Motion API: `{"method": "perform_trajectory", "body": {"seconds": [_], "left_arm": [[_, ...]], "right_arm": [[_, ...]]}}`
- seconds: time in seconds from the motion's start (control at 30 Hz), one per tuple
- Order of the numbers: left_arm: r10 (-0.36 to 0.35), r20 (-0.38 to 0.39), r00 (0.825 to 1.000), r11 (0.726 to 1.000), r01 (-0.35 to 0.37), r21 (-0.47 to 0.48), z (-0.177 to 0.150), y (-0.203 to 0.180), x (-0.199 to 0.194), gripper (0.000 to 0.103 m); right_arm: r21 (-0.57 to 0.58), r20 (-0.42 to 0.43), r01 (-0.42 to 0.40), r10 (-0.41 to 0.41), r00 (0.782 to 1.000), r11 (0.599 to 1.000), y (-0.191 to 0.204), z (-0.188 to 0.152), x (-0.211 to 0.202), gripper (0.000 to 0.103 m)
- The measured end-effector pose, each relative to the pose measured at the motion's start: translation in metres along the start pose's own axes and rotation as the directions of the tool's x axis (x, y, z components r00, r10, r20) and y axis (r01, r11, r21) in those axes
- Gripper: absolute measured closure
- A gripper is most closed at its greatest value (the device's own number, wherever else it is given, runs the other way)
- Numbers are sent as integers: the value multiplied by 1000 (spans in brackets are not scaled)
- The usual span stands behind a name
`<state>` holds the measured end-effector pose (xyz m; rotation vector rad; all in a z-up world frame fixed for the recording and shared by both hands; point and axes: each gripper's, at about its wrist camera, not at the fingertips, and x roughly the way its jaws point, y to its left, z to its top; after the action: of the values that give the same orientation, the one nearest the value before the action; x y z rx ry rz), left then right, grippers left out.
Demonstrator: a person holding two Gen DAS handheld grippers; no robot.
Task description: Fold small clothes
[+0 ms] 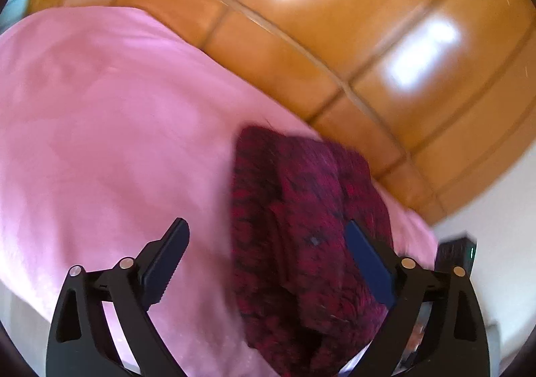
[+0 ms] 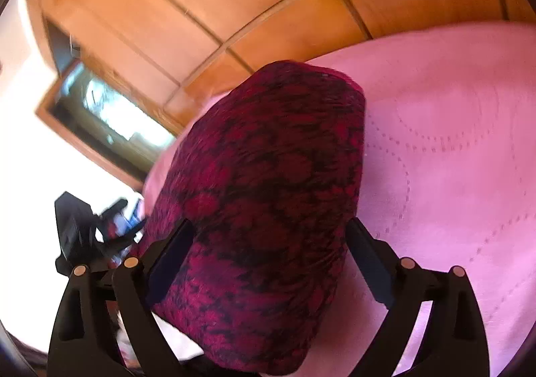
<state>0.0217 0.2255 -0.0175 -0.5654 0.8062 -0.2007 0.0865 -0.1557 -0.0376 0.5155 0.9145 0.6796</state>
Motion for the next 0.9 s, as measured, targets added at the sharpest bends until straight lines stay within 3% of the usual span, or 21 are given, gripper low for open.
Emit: {"method": "perform_trajectory", "body": {"seconds": [0.07,0.17,0.23,0.37,0.47,0.53,0.6,0.67,0.73,0.9], "left_arm": [[31,-63,998,998,-28,49,-6,-14,24,10],[86,-83,993,993,-79,87,-15,-12,46,14],[29,-100,995,999,-25,42,-16,4,53,31],[-36,-96,995,999,34,-18,-15,30,51,44],[-78,-94,992,996,75,-41,-20,41,54,45],[-135,-90,987,988,127,-92,-23,52,60,45],[-182,-74,980,977,173,-122,-27,53,57,49],[-191,-58,980,978,185,-94,-30,43,54,53],[-224,-49,973,973,220,-72,-30,29,53,53],[-311,-56,949,950,310,-37,-17,-15,70,53]], "right_arm": [[47,5,-20,20,1000,999,-11,0,1,10],[95,9,-73,73,997,993,-28,4,0,9],[116,1,-119,120,993,986,-34,8,5,9],[109,-66,-216,224,972,970,-32,13,28,2],[94,-124,-274,284,951,957,-21,17,55,2],[88,-141,-271,281,949,958,-16,21,68,2],[76,-150,-251,260,954,965,-11,24,75,5],[50,-146,-241,246,958,969,-5,25,69,21],[31,-125,-244,246,961,969,3,27,54,28],[-56,-15,-238,238,971,970,21,27,-2,32]]}}
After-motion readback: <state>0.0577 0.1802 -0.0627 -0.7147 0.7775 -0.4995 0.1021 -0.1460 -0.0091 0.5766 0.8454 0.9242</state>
